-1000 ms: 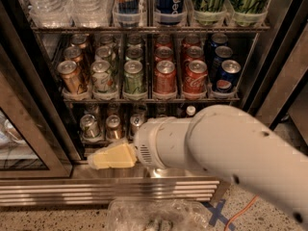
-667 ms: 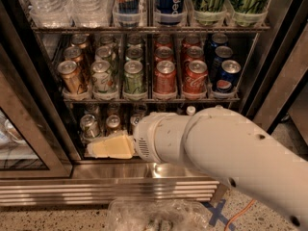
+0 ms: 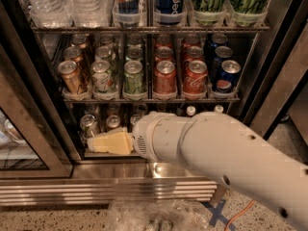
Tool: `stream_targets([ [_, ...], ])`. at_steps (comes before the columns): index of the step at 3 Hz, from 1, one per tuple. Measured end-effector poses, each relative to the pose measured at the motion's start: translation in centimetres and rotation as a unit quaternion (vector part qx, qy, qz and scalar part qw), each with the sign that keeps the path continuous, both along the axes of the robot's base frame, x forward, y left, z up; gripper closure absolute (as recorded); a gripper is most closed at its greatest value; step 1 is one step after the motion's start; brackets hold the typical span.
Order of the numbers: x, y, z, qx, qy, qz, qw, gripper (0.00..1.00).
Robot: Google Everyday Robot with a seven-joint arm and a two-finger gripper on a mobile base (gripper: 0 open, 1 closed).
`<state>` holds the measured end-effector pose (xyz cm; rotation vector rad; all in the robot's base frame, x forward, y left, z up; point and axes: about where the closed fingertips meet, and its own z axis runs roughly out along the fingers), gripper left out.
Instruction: Pick green can from middle shelf of fridge
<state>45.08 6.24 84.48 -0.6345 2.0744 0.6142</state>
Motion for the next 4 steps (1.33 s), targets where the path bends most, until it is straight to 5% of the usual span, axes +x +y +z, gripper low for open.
stream_targets([
  [1,3.8,0.9,-2.2,0.041,-0.014,-0.046,0.998,0.0],
  [4,9.0,1.6,-1.7,0.056,-0.098,-0.124,0.9858,0.0],
])
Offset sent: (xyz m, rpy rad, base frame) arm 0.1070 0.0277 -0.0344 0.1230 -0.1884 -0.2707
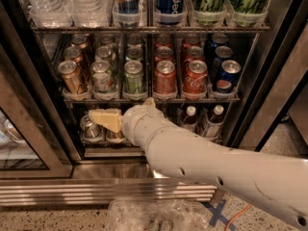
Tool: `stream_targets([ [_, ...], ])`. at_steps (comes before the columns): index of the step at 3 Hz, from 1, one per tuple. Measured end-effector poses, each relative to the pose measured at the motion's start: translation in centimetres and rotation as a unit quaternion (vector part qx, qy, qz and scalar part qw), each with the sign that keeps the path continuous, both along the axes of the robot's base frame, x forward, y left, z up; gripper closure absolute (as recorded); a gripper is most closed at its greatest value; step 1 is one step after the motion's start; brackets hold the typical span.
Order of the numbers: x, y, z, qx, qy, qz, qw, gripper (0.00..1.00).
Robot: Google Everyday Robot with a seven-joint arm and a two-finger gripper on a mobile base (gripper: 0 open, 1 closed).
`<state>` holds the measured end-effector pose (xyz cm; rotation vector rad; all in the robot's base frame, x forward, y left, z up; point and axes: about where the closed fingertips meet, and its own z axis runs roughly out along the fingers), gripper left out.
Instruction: Pick green can from middle shelf of fridge
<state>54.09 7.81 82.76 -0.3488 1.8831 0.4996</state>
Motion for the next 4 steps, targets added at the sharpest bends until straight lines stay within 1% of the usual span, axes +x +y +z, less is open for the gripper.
stream_targets([
  [1,0.2,1.1,-0.9,0.01,0.002,0.001,0.9999,0.0],
  [2,0.6,2.0,-1.3,0.016,-0.004,0.004,0.9999,0.1],
  [3,1.0,1.8,-1.3,0.012,-0.014,-0.009,0.9998,0.26],
  [4,1.4,1.0,-0.6,-0.009,-0.031,-0.027,0.9991,0.26],
])
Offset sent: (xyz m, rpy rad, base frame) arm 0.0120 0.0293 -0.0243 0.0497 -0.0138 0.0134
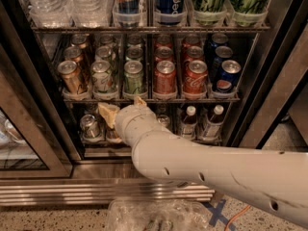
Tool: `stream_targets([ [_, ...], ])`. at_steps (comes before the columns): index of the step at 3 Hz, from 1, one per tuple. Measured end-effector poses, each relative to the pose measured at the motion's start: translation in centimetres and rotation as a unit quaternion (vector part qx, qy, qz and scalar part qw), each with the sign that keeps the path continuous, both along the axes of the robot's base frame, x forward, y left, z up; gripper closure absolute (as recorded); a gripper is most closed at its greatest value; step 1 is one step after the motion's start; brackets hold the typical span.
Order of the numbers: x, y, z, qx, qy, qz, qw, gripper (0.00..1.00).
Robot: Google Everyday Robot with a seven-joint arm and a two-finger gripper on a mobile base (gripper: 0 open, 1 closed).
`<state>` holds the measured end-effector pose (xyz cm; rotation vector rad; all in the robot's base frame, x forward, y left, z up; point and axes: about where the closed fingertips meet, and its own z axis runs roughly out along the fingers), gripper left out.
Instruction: Pick green can from middle shelf of fridge
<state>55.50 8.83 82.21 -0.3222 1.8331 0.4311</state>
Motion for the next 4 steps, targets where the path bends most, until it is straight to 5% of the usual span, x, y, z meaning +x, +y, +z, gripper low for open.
stream_targets([
  [4,2.8,-0.4,2.7,-0.095,-0.088,-0.055,0.9901,0.32],
])
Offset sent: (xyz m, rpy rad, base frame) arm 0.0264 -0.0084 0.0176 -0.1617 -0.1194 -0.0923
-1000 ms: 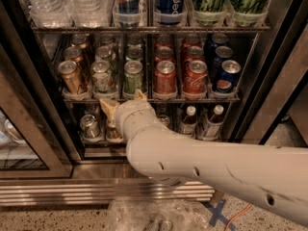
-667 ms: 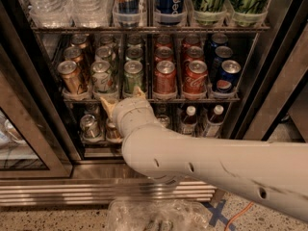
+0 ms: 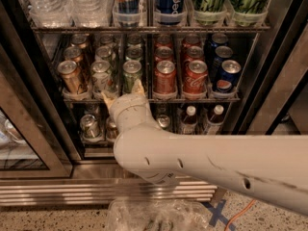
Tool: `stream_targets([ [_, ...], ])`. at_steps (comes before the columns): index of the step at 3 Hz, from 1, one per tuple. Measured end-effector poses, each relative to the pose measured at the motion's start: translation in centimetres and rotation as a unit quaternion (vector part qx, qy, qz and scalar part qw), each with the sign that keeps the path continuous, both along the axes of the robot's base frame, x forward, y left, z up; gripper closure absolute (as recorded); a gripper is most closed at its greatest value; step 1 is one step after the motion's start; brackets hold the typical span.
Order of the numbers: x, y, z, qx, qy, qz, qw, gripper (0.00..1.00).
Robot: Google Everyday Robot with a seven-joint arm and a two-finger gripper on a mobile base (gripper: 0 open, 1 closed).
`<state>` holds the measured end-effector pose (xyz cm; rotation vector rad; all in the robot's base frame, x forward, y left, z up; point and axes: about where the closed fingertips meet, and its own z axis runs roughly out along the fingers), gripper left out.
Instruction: Pick green can from middle shelf of fridge
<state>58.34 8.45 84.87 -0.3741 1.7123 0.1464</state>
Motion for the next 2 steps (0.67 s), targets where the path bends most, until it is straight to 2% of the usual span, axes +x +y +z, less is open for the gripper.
stream_targets([
  [2,0.3,-2.5,0.6,-0.015,-0.024,-0.052,0.9982,0.32],
])
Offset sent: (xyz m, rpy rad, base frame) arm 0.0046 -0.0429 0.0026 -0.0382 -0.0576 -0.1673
